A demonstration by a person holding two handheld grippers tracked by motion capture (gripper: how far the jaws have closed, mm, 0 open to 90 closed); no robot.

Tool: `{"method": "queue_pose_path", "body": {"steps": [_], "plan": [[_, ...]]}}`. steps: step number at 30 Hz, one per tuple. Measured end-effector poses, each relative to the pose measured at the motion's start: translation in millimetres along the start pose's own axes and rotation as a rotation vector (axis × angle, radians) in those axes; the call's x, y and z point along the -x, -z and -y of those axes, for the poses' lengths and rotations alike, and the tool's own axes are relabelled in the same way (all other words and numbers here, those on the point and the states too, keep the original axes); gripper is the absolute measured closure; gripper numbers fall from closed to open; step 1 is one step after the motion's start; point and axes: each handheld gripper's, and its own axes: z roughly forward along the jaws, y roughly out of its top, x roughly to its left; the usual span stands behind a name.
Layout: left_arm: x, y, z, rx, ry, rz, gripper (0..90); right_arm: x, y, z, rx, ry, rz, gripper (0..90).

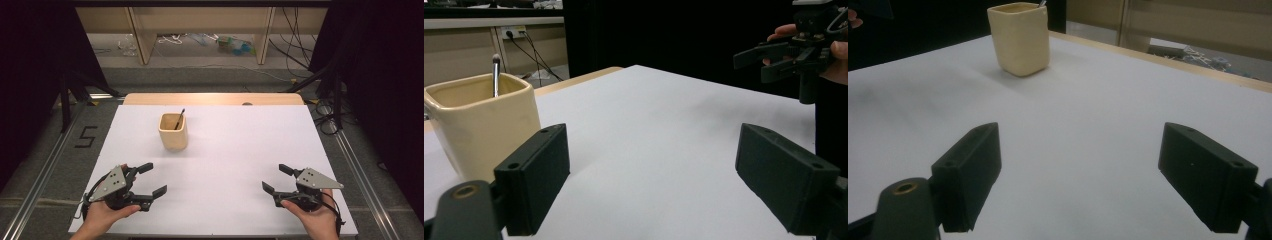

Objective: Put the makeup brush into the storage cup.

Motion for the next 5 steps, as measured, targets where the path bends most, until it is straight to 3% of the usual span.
{"method": "queue_pose_path", "body": {"steps": [3, 4, 5], "plan": [[0.9, -1.2, 0.7, 0.002, 0.0, 0.009, 14.7, 0.3, -1.1, 0.8, 0.002, -0.012, -0.014, 18.6], [-0.1, -1.3, 0.4, 0.004, -0.017, 0.016, 14.8, 0.4, -1.1, 0.8, 0.001, -0.013, -0.015, 18.6], [0.9, -0.6, 0.3, -0.002, -0.004, 0.005, 14.8, 0.6, -0.2, 0.5, -0.01, -0.008, -0.005, 18.6]]}}
